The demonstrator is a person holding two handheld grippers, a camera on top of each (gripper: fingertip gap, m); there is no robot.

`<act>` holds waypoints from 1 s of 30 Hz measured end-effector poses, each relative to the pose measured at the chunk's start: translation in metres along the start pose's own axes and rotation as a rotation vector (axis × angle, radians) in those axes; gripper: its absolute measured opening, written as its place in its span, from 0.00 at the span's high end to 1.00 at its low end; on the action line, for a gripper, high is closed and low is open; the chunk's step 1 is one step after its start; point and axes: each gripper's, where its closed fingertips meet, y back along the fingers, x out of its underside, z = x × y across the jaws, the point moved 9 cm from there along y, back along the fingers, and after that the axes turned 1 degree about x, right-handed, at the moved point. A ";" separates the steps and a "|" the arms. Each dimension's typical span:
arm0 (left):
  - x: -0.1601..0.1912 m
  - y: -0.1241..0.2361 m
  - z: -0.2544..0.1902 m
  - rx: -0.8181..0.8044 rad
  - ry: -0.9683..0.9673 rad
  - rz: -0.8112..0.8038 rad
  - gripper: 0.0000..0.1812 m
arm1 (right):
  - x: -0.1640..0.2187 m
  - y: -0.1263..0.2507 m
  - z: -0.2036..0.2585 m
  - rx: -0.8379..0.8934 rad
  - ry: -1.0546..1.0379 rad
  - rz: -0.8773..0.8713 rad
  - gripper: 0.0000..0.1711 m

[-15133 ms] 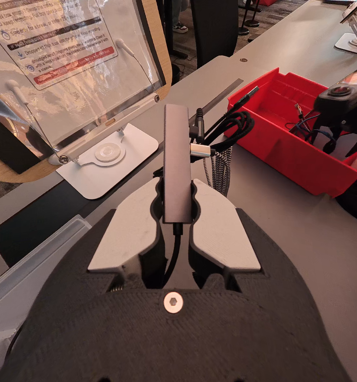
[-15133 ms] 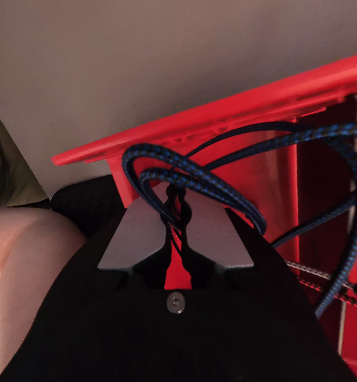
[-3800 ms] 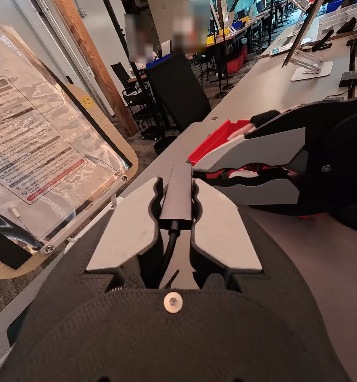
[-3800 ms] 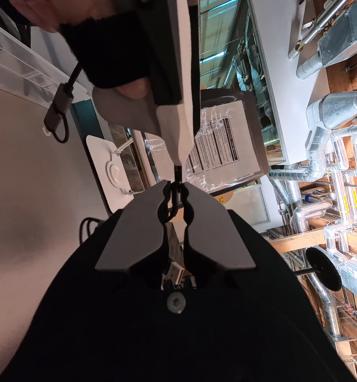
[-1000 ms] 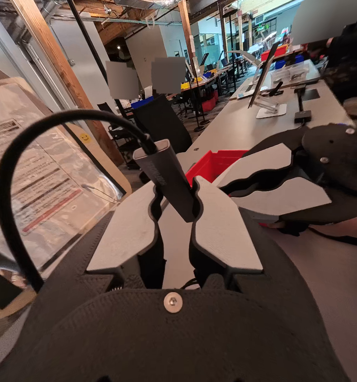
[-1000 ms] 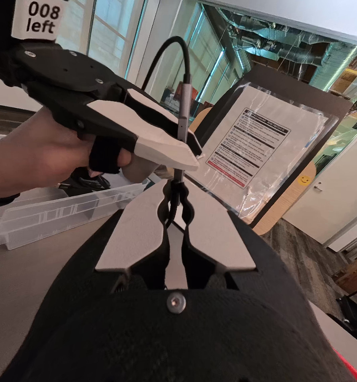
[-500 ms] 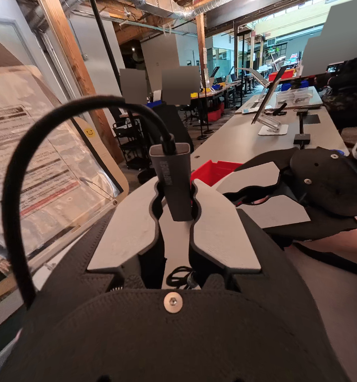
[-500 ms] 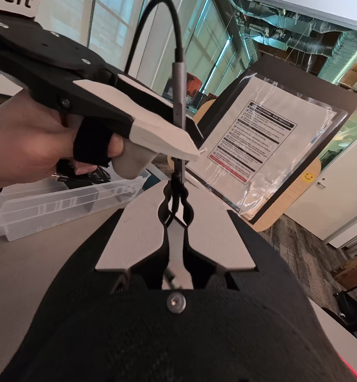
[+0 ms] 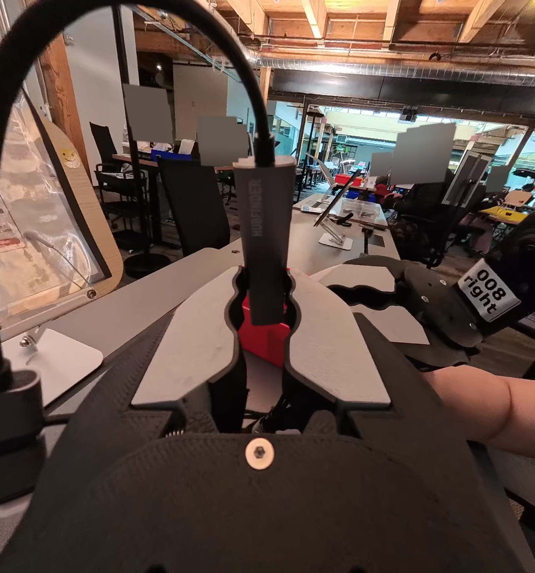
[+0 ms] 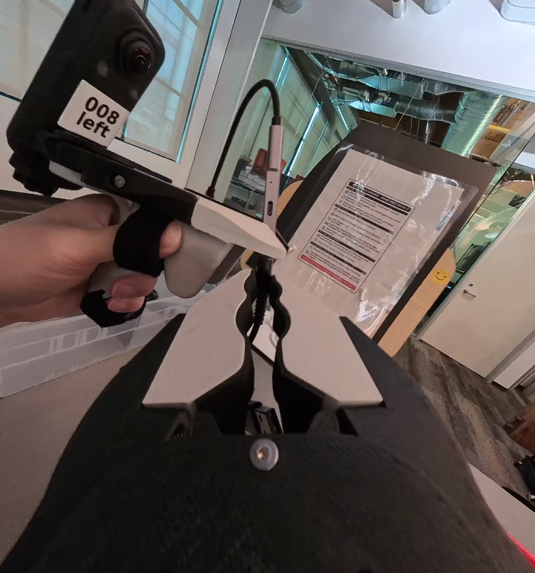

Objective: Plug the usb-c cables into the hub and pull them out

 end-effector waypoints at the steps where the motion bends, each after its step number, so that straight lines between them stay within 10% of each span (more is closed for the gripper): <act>1: 0.000 0.000 0.000 0.001 -0.005 0.001 0.88 | 0.000 0.000 0.001 0.002 0.008 -0.001 0.96; 22: -0.020 0.010 -0.014 -0.001 -0.270 0.127 0.88 | -0.008 0.005 0.004 -0.083 -0.063 -0.046 0.95; 26: -0.022 0.010 -0.023 -0.088 -0.423 0.139 0.87 | -0.010 0.006 0.004 -0.071 -0.028 -0.030 0.95; 28: -0.035 0.037 0.005 -0.601 -0.670 0.087 0.88 | -0.021 0.018 0.006 -0.068 0.008 -0.088 0.95; 30: -0.063 0.076 0.010 -0.436 -0.444 -0.111 0.87 | -0.036 0.030 0.000 -0.014 0.021 -0.140 0.96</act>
